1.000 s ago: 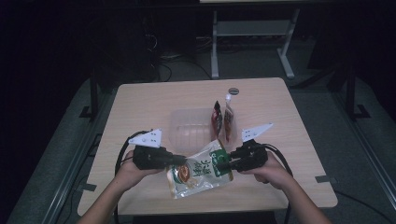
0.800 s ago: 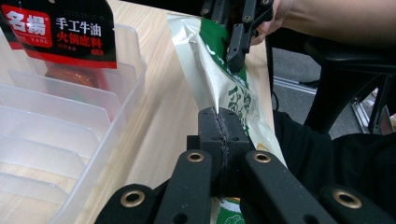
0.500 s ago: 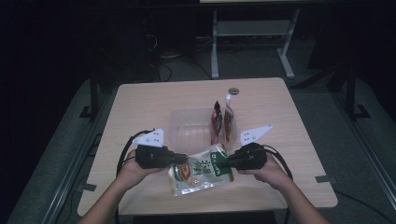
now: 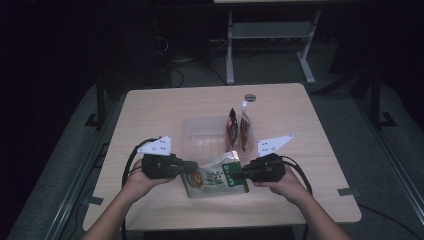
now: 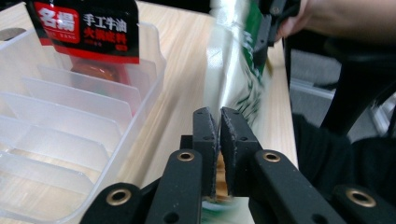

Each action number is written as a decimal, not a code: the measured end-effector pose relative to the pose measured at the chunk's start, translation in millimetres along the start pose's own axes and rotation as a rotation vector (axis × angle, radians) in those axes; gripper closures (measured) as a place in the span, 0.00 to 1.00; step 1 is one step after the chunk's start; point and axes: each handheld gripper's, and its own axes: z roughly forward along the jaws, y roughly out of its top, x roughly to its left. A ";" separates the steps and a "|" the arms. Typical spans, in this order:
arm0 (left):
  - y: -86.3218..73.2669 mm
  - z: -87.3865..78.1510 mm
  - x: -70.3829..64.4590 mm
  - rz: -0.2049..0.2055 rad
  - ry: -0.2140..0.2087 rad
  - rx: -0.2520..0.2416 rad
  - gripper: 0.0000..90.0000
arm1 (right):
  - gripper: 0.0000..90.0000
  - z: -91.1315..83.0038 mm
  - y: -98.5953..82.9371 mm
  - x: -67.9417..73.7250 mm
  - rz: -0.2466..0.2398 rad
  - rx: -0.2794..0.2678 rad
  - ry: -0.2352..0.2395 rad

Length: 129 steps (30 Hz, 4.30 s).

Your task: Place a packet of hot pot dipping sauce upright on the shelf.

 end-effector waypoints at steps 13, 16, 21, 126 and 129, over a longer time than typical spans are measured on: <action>-21.2 -12.5 3.4 -0.065 0.089 0.043 0.50 | 1.00 -9.3 17.3 -0.5 -0.016 -0.131 0.037; -26.1 -13.2 2.1 -0.079 0.103 0.065 0.42 | 1.00 -9.9 25.0 -0.4 -0.033 -0.140 0.034; -40.1 -14.1 -0.9 -0.095 0.136 0.071 0.28 | 1.00 -4.1 41.6 -1.3 -0.052 -0.168 0.028; -44.4 -2.6 4.8 -0.082 0.160 0.114 0.33 | 0.41 18.3 52.9 -34.3 0.010 -0.055 -0.246; -33.5 -7.7 9.3 -0.087 0.206 0.081 0.52 | 0.40 12.0 49.4 -29.1 0.007 -0.045 -0.245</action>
